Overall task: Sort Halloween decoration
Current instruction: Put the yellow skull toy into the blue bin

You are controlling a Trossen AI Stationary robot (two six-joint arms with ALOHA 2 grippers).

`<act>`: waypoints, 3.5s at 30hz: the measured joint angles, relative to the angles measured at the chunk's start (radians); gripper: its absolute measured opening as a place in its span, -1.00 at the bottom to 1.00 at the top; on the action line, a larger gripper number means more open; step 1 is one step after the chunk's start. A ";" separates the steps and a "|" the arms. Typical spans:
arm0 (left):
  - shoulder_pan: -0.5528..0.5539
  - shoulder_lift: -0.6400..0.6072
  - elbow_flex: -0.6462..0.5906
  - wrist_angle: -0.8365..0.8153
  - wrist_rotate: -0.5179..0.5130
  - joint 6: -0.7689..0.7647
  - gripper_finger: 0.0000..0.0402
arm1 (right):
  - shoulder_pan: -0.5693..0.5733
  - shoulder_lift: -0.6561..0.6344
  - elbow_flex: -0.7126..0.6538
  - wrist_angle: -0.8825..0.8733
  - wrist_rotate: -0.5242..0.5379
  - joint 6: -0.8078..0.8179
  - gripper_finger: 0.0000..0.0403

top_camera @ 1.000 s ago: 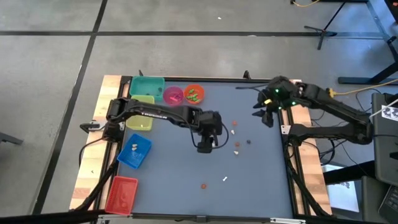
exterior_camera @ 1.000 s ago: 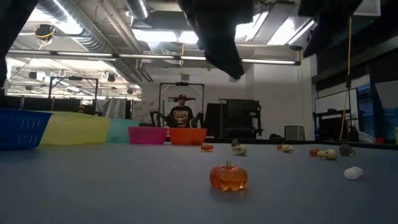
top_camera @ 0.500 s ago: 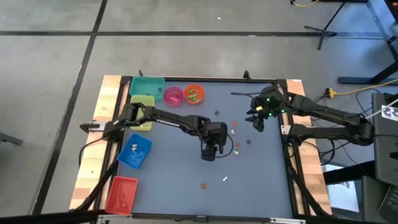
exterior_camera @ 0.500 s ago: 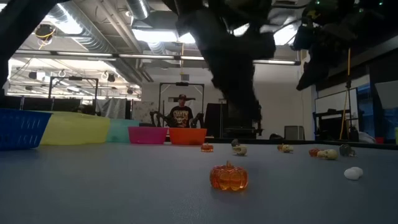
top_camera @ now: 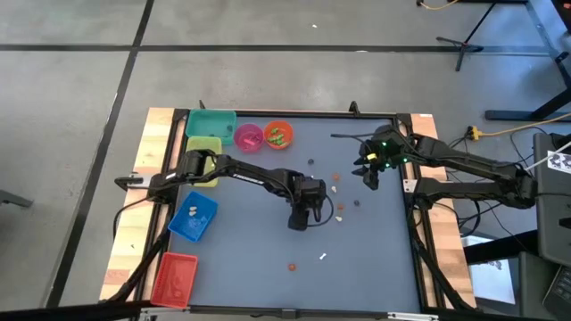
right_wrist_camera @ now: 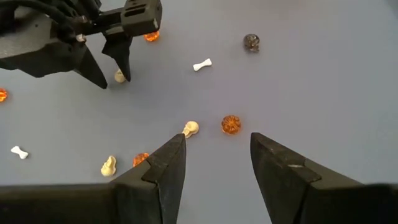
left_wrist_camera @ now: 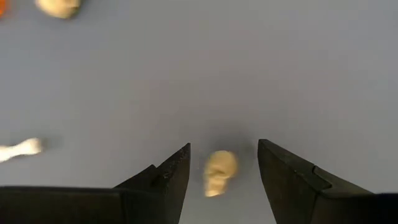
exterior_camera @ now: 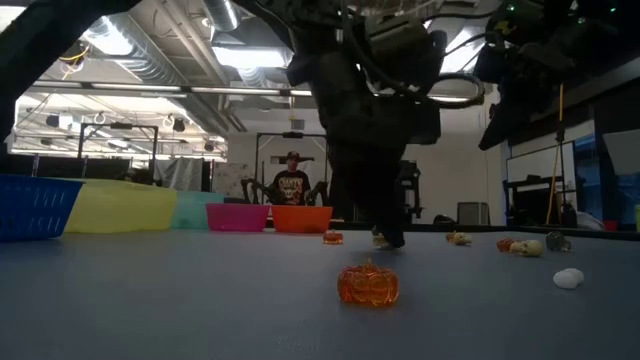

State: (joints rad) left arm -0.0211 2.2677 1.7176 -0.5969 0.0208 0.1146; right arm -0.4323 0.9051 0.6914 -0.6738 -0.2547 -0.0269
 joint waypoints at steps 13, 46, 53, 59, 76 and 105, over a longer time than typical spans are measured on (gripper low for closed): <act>0.003 0.000 0.000 -0.058 -0.028 -0.008 -0.15 | 0.000 0.000 0.000 0.000 0.000 0.000 -0.11; 0.001 -0.001 0.000 -0.048 -0.023 -0.006 -0.64 | 0.000 0.000 0.000 0.000 0.000 -0.001 -0.11; 0.001 -0.002 0.000 -0.048 -0.026 -0.006 -0.72 | 0.000 0.000 0.000 0.000 0.000 -0.001 -0.11; 0.001 -0.002 0.000 -0.047 -0.026 -0.006 -0.73 | 0.000 0.000 0.000 0.000 0.000 -0.001 -0.11; 0.001 -0.015 0.085 -0.140 0.001 -0.007 -0.73 | 0.000 0.000 0.000 0.000 0.000 -0.004 -0.11; -0.087 -0.128 0.534 -0.973 -0.011 -0.119 -0.73 | 0.000 0.000 0.000 -0.010 0.000 -0.004 -0.11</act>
State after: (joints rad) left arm -0.1082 2.1393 2.2515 -1.5703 0.0097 -0.0047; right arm -0.4321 0.9054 0.6914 -0.6839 -0.2546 -0.0307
